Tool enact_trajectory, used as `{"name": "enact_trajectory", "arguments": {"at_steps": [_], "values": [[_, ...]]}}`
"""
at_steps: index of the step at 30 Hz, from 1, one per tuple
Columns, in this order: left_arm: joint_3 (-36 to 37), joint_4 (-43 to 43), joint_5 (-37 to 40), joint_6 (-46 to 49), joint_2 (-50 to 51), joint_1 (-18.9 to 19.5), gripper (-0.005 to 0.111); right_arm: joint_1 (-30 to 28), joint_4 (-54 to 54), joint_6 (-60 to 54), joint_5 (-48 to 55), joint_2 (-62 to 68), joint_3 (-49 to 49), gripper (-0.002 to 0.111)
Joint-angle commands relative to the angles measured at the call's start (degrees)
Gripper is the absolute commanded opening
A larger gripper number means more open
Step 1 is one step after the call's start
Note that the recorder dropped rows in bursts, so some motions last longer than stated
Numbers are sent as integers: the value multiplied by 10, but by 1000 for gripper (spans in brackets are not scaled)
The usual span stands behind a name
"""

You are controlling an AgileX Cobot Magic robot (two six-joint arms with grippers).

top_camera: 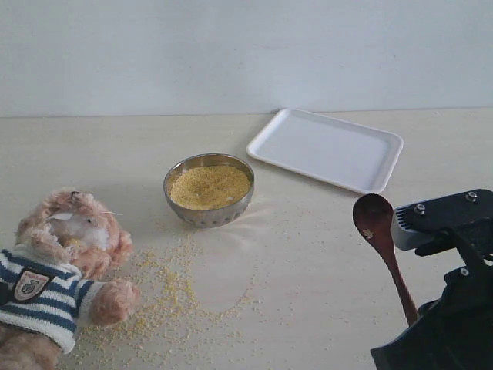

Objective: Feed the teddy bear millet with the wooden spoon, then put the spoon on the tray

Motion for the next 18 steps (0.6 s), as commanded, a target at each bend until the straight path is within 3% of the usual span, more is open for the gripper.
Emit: {"name": "enact_trajectory", "arguments": {"at_steps": [1, 6, 12, 18], "values": [[2, -8, 6, 3, -2, 2, 5, 2, -22, -5, 16, -2, 3, 2], [2, -8, 6, 3, -2, 2, 5, 40, -36, 12, 29, -2, 3, 2], [2, -8, 6, 3, -2, 2, 5, 45, -21, 25, 47, -2, 3, 2], [2, -8, 6, 3, -2, 2, 5, 45, 141, -130, 55, -2, 3, 3]]}}
